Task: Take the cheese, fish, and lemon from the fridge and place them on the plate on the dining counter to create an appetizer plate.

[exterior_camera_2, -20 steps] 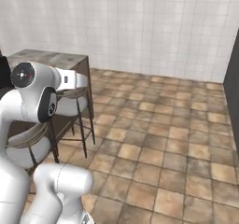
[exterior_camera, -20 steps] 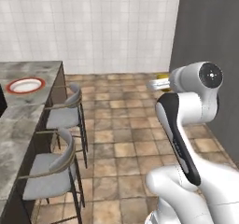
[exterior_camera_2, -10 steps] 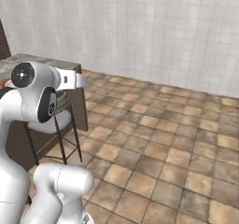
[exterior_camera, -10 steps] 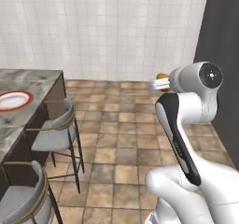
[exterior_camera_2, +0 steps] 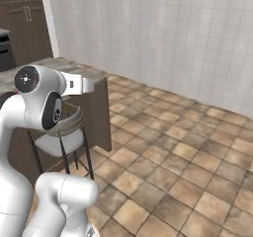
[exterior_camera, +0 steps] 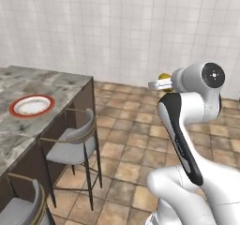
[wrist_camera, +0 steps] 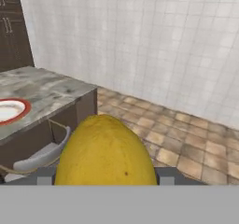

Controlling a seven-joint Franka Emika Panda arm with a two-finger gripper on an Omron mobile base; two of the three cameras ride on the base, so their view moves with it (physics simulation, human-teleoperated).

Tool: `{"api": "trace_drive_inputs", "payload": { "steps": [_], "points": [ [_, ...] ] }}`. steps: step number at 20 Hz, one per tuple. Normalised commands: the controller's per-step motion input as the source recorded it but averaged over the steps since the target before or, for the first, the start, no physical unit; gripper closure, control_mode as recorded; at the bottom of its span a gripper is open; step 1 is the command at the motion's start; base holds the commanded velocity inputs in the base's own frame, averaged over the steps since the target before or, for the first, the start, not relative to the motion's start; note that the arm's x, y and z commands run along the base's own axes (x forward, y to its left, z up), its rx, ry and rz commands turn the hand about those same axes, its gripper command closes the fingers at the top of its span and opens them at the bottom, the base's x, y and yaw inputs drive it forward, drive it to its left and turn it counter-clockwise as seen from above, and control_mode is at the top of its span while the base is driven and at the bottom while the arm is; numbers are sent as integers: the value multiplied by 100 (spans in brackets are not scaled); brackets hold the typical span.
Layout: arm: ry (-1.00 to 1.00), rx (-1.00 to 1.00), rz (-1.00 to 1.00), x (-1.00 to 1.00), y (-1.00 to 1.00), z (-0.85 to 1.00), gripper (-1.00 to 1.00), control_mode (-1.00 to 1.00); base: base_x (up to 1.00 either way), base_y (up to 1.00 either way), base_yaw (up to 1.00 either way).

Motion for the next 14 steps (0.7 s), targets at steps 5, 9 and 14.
{"api": "trace_drive_inputs", "payload": {
  "steps": [5,9,14],
  "points": [
    [0,0,0,0,0,0,100,100,76,-18,49],
    [0,0,0,0,0,0,100,100,80,-15,54],
    [0,0,0,0,0,0,100,100,85,-14,55]
  ]
}}
